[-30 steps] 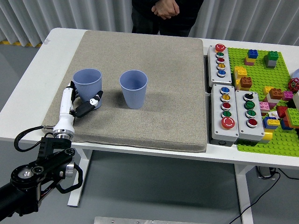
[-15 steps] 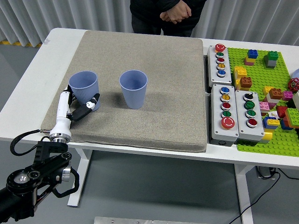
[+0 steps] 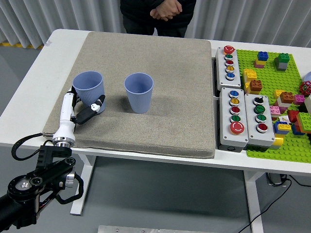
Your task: Pick cup pour cup place
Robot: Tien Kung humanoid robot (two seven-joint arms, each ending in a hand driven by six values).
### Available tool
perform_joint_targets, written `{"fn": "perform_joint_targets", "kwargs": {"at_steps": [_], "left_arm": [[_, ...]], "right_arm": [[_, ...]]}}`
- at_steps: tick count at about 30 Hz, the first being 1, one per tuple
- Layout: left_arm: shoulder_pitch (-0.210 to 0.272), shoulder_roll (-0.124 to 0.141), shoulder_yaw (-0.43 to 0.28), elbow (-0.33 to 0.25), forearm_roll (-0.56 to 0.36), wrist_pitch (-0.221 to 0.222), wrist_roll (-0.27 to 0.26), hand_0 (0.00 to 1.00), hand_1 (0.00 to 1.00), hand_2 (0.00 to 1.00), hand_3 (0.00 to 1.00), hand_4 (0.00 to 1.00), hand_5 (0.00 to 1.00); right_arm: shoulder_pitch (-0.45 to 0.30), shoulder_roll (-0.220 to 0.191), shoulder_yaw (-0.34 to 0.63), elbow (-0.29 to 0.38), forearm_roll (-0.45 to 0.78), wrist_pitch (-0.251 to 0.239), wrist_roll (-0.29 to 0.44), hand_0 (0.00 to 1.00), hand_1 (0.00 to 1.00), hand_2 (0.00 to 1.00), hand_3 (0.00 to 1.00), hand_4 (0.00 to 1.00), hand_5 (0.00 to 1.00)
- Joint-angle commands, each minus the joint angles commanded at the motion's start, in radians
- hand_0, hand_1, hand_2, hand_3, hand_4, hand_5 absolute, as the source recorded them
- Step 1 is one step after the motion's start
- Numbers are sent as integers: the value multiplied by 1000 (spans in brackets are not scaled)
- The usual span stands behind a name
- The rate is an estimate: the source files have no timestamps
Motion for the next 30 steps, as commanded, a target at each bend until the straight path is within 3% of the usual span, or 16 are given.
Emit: {"fn": "perform_joint_targets", "kwargs": {"at_steps": [13, 14, 30], "left_arm": [[13, -3, -5, -2, 14, -2, 0, 698, 718, 734, 702, 779, 305], [14, -3, -6, -4, 17, -3, 2, 732, 745, 817, 958, 858, 372], [38, 12, -18, -24, 82, -30, 33, 779, 779, 870, 985, 914, 422]], "right_arm": [[1, 1, 0, 0, 1, 0, 0, 689, 658, 581, 586, 2, 24], [1, 0, 0, 0, 1, 0, 0, 689, 658, 580, 586, 2, 24], [2, 0, 0, 0, -2, 1, -1, 689, 658, 580, 585, 2, 18]]}}
